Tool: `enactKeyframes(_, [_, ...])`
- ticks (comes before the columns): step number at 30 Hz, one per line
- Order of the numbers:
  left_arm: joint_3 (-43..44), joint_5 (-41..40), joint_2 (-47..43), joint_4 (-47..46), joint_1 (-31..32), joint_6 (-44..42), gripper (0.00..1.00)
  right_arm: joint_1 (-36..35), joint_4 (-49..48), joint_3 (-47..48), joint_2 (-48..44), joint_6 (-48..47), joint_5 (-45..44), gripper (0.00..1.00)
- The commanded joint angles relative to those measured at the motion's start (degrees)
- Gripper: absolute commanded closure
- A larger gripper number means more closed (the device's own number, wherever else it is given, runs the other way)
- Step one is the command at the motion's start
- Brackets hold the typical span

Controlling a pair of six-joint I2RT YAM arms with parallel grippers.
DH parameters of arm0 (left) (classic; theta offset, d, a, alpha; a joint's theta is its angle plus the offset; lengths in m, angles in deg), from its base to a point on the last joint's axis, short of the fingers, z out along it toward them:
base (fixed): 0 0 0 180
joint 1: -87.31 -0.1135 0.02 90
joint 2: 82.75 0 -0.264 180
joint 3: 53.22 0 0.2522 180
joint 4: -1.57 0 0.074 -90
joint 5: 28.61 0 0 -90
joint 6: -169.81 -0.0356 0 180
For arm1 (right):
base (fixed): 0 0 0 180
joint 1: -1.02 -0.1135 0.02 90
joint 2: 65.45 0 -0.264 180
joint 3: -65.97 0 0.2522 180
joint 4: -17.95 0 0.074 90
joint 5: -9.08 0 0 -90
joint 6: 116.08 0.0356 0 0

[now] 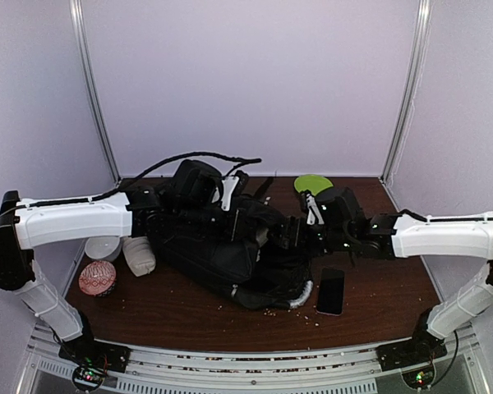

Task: Pack the student bag
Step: Place the stationery in the student bag.

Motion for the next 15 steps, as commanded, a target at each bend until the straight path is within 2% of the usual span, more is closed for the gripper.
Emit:
enactKeyframes(1, [2.8,-1.5,-1.5,-1.8,0.4,-2.3,1.00,0.4,7.2,-6.5,-7.2,-9.8,-7.8,0.22])
enactKeyframes(5, [1.7,-2.3,-1.8,0.1,0.4,-3.4,1.00,1.2,5.8,-8.4,-6.9,-15.8,-12.5,0.19])
enactKeyframes(9, [-2.4,-3.0,-4.3,0.9,0.5,-3.1,1.00,1.7,7.0,-2.9,1.1,-19.0,-12.1,0.18])
enactKeyframes(13, [-7.3,-4.9,-7.9,1.2,0.5,-1.8,1.00,2.1,8.9,1.8,8.7,-18.4,-19.5,0.20])
enactKeyframes(15, [-9.0,-6.0,-9.2,1.7,0.5,-1.5,1.00,2.7,8.5,3.1,11.3,-17.7,-20.6,0.24])
